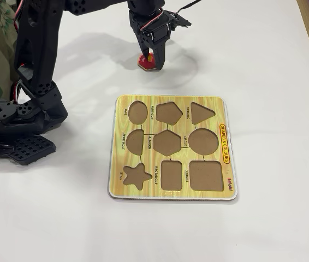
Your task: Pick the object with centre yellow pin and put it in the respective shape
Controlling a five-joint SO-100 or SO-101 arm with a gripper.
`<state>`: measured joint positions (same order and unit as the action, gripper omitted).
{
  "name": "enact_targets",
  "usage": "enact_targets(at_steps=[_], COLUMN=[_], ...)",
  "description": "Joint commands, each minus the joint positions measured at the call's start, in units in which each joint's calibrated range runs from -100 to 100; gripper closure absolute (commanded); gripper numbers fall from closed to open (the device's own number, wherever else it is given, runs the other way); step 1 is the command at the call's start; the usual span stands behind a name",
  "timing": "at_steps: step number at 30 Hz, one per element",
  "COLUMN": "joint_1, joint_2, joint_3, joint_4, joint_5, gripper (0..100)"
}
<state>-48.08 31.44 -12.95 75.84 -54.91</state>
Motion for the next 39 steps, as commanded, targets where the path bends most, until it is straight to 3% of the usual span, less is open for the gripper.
enact_targets(at_steps=[1,8,26,39], joint_1=[-0.3,0.0,0.9,11.9], joint_2=[-0.4,-0.3,-4.9,-12.3], joint_3=[-2.0,-1.7,-1.2,-1.2], joint_4=[0.2,0.2,0.2,0.3], joint_5=[-0.1,0.5,0.1,0.6], gripper=[81,99,99,99])
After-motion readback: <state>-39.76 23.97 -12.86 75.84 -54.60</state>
